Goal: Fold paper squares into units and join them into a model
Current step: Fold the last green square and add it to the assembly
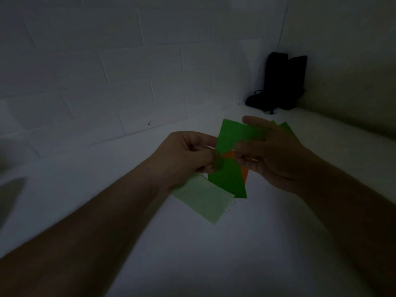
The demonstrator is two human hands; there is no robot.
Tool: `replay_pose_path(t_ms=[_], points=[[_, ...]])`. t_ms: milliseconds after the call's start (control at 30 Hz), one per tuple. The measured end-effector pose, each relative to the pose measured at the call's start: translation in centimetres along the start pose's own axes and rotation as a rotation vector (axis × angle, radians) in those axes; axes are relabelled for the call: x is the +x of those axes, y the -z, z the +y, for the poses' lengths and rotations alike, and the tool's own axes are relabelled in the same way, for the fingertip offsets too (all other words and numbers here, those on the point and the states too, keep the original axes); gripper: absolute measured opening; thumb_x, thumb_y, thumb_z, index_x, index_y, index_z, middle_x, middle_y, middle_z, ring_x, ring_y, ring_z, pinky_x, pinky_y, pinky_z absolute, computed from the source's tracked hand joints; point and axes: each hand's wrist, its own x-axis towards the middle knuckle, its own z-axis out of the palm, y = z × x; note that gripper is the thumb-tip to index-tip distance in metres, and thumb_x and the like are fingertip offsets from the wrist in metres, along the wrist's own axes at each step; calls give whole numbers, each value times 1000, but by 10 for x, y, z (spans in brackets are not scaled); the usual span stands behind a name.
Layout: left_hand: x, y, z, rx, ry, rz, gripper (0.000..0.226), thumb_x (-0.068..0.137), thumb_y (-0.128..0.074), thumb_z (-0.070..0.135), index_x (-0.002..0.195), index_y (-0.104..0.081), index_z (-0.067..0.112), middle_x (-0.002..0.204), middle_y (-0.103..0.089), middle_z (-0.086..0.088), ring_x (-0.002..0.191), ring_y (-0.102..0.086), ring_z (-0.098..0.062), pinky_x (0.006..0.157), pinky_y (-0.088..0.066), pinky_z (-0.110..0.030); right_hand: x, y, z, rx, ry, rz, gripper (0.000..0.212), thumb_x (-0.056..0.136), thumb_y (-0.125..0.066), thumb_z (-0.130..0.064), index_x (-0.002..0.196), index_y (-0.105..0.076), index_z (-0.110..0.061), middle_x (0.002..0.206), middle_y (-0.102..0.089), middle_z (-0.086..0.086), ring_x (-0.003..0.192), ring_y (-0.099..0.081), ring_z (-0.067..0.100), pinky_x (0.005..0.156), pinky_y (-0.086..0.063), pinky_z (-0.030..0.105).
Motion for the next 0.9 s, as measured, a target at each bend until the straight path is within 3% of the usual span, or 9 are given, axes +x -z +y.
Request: replay_pose_path(t_ms=[133,267,433,500,600,700,767,900], points=[[0,-1,0,3,3,0,22,92,-67,-4,107,-77,8,75,-73,-15,68,-68,-21,84,-63,-38,-2,-2,-3,-11,14,8,78,82,-66,16,148,-44,-17,109,-63,17,85,-73,25,76,-61,33],[2,-1,-1,-29,14,20,21,91,-68,-4,107,-77,7,74,-73,-14,66,-68,-19,90,-61,-47,-1,2,-7,5,23,42,79,84,-66,12,151,-41,-21,111,-62,21,68,-73,17,74,-61,32],[2,3,0,-12,12,17,21,91,-67,-3,101,-78,11,72,-72,-12,63,-68,-17,77,-63,-32,4,6,-8,69,4,64,78,83,-65,11,149,-43,-23,103,-67,19,75,-67,22,73,-61,36],[2,5,0,-3,22,30,21,91,-68,-3,101,-79,12,76,-73,-16,64,-68,-17,70,-60,-26,5,9,-10,66,3,89,77,83,-65,11,148,-45,-25,109,-66,19,81,-68,24,75,-61,37],[3,9,-2,35,15,34,20,90,-70,0,102,-79,14,81,-74,-20,68,-68,-20,74,-60,-30,6,10,-11,44,11,115,76,82,-64,12,146,-47,-26,112,-64,19,81,-68,24,75,-61,37],[4,15,-3,95,-16,28,19,90,-72,2,107,-76,10,84,-75,-21,69,-69,-20,75,-61,-31,8,14,-11,-4,18,132,71,86,-63,9,144,-49,-29,94,-72,16,78,-70,24,78,-62,40],[5,19,-3,132,-35,35,21,91,-71,1,111,-73,10,84,-74,-21,71,-68,-20,79,-61,-36,9,17,-10,-55,33,138,67,89,-62,6,143,-50,-31,84,-75,14,78,-72,25,81,-62,44],[8,24,-6,146,-44,68,26,93,-71,3,115,-67,18,88,-76,-17,78,-70,-24,97,-56,-56,10,17,-8,-135,41,137,58,86,-65,8,134,-58,-25,91,-75,18,83,-71,29,85,-61,44]])
